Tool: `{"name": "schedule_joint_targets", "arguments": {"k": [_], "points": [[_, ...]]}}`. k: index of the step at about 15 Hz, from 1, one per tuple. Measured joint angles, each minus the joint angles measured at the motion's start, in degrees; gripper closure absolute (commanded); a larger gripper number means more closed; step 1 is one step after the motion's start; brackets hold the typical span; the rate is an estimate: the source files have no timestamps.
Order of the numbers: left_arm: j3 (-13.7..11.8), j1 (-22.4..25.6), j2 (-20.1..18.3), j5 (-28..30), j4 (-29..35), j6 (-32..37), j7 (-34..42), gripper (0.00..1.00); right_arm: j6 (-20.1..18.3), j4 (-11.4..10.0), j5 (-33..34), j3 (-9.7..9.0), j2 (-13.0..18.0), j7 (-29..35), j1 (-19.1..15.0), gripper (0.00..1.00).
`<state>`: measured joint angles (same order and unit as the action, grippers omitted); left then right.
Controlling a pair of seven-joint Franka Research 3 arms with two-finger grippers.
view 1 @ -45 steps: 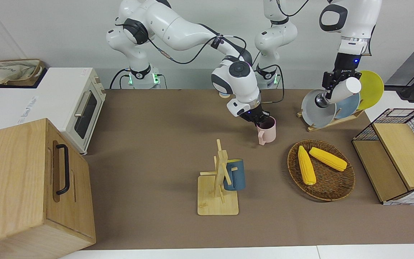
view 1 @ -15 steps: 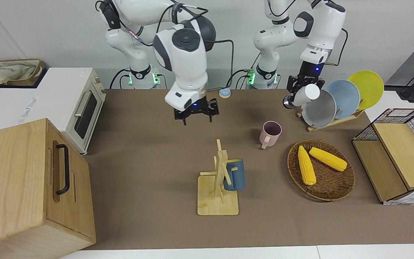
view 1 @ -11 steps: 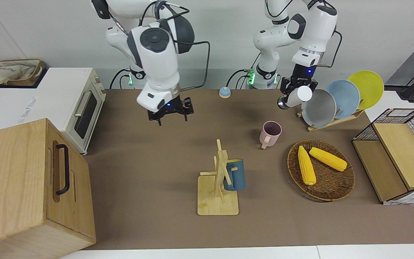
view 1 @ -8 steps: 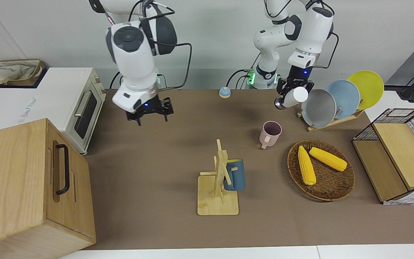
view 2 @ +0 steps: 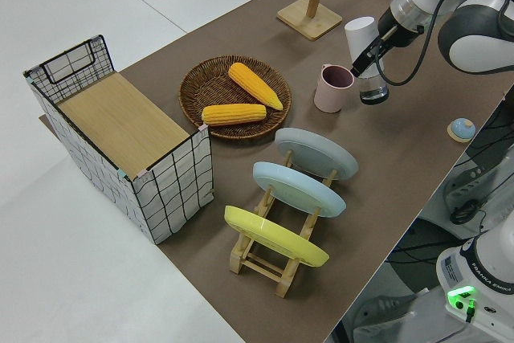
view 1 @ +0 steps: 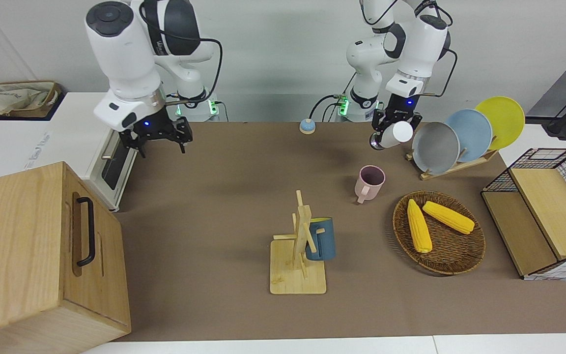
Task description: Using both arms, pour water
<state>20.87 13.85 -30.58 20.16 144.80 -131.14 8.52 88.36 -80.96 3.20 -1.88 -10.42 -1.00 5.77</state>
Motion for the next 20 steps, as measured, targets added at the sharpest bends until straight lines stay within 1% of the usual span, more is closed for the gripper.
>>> {"name": "schedule_joint_targets", "arguments": {"k": [1,4,5,6,9,13,15,18,20], "points": [[0.5,0.0,0.2,0.0,0.1,0.0,-0.1,1.00,-0.8,-0.1,-0.2,1.05,0.5,0.0,0.0,0.013],[2.3,0.0,1.5,0.1,0.5,0.0,-0.6,1.00,-2.1,-0.2,-0.8,4.96,1.7,-0.4,0.0,0.013],[2.7,-0.1,2.2,0.1,0.5,0.0,-0.7,1.00,-2.3,-0.2,-1.0,5.80,2.2,-0.6,-0.1,0.013],[2.9,-0.1,2.9,0.1,0.5,0.0,-0.8,1.00,-2.6,-0.2,-1.1,6.23,2.6,-0.6,-0.1,0.013],[3.0,-0.1,5.2,0.1,0.4,0.0,-0.8,1.00,-3.2,-0.2,-2.4,6.41,3.4,-0.5,-0.1,0.013],[3.0,-0.1,7.9,0.1,-0.2,0.4,-0.8,1.00,-3.2,-0.2,-2.9,6.40,3.4,-0.5,-0.1,0.013],[3.0,0.0,9.2,0.1,-1.3,1.7,-0.8,1.00,-3.2,0.0,-2.9,6.35,3.4,-0.5,-0.1,0.013],[2.9,0.1,10.6,-0.7,-3.0,4.0,-0.8,1.00,-3.1,0.9,-2.9,5.69,3.8,-0.5,0.2,0.013],[2.8,0.1,11.2,-1.6,-3.7,5.0,-0.9,1.00,-3.1,1.1,-3.0,5.22,4.1,-0.5,0.7,0.013]]}}
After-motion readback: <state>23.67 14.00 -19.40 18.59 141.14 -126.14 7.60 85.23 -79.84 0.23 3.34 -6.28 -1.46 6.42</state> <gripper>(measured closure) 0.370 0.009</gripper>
